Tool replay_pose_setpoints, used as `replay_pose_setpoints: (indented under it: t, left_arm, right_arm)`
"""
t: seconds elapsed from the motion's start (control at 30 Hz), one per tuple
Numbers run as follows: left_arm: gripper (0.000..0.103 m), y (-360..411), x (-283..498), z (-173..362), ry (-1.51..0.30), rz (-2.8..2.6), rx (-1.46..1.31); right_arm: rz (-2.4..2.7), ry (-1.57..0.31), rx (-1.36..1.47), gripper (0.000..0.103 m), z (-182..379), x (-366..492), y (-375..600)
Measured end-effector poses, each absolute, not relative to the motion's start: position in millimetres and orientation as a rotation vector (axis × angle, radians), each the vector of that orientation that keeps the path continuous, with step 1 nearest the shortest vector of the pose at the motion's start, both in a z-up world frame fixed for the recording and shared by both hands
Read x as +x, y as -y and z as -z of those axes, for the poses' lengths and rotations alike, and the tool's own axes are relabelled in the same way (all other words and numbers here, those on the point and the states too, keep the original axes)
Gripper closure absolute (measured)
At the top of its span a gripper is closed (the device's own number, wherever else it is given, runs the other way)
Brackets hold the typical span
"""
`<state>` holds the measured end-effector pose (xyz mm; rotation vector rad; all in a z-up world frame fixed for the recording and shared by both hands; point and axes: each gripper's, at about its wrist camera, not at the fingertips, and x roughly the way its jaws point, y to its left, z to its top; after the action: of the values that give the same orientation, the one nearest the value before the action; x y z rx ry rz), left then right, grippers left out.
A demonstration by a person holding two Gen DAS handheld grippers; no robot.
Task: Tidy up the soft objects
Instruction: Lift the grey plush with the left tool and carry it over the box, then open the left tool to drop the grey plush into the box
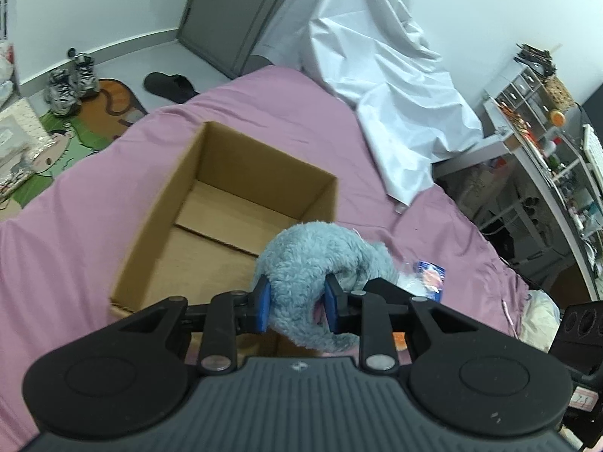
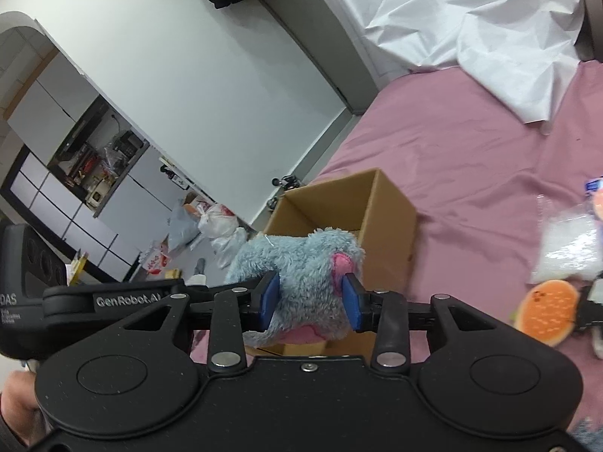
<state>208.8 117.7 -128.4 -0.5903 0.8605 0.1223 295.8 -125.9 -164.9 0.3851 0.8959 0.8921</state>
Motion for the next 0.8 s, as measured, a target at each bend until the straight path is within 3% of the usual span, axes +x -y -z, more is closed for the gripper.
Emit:
replay_pose_setpoints:
  t: [0.17,0.3,0.8]
  left_arm:
    - [0.077,-129.6,201.9,126.6,-0.849,-0.165,-0.598]
    - [0.077,-140.1,198.0,130.2,-0.848,-0.193,-0.618]
    - [0.077,-157.1,190.8,144.4,-0.84,-0.249,-0.618]
  right_arm:
    - [-0.915,-0.917,0.382,0.062,164.1,292.8,109.8]
    - [-0.938,-0.933,0.401,0.054,168.3,292.5,100.1]
    - [-0.905,-0.927,0.367,0.051,171.4,279.0,86.8]
